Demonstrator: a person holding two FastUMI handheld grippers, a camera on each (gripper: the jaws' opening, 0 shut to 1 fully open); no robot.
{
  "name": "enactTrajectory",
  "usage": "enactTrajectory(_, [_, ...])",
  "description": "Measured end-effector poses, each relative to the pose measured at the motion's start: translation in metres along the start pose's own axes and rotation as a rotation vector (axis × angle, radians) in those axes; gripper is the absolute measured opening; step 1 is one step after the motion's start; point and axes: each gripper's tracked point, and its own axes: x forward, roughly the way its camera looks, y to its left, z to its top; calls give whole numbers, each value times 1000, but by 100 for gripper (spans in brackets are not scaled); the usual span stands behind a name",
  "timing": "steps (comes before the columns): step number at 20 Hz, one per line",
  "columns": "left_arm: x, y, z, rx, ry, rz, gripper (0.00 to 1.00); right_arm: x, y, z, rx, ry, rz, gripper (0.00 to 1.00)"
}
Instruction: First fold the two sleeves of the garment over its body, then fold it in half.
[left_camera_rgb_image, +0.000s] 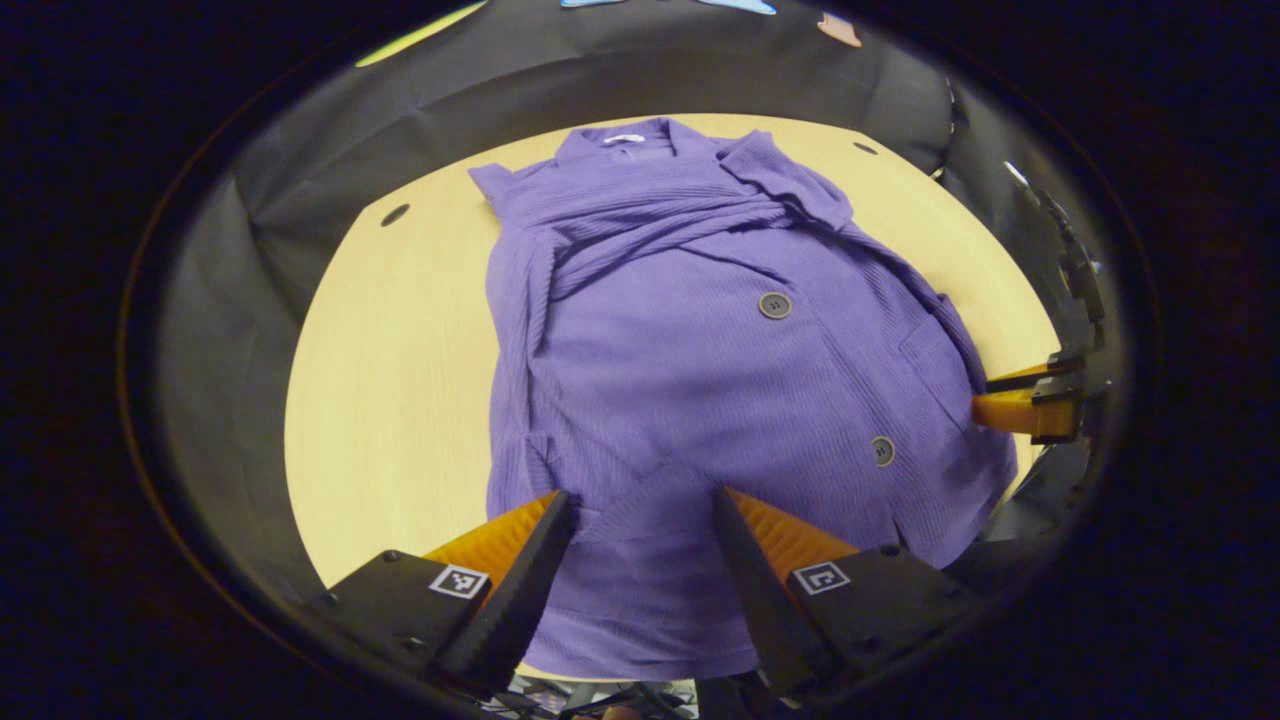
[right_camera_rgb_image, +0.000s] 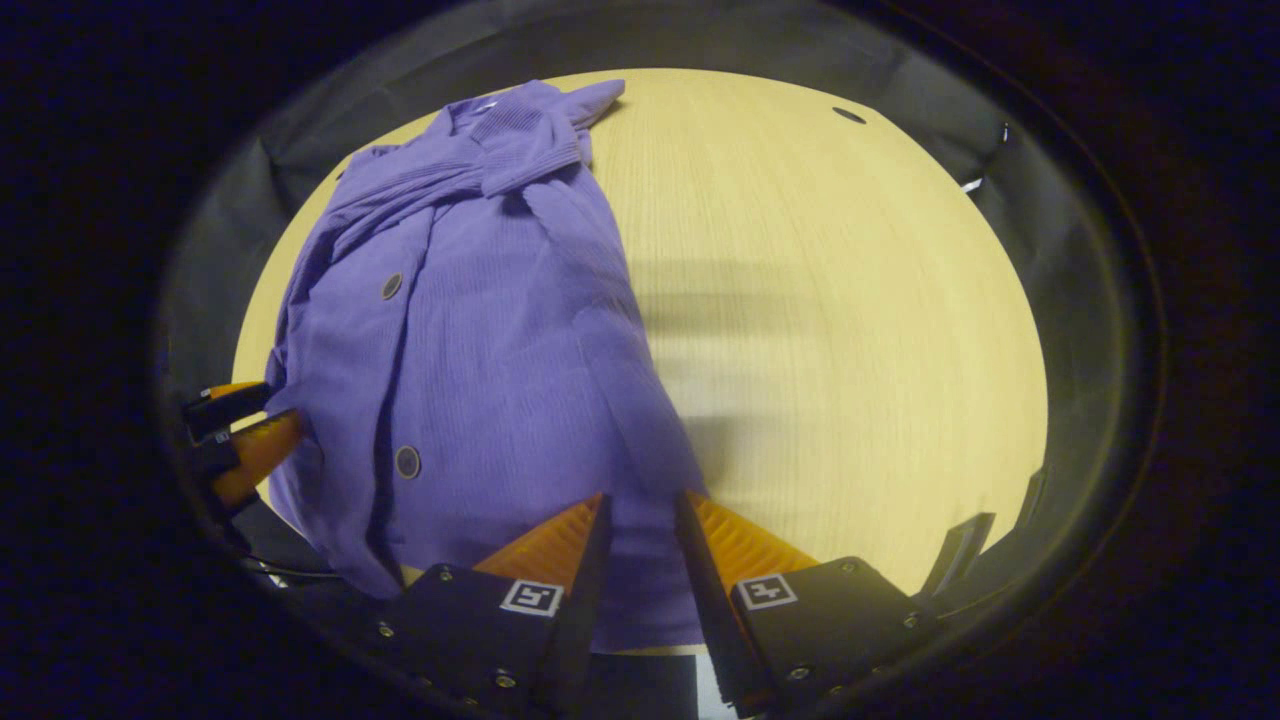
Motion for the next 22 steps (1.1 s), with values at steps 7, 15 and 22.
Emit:
enactTrajectory(7, [-9,-3,-47,-74,90,-21,95,-1,0,2,-21,23,-23,49])
enactTrajectory(15, [2,23,-71,-202,139,-3,100,-1,0,9,-23,43,-31,48])
enactTrajectory(22, [5,19,-64,-197,172,-8,73,0,-4,13,-26,29,-39,44])
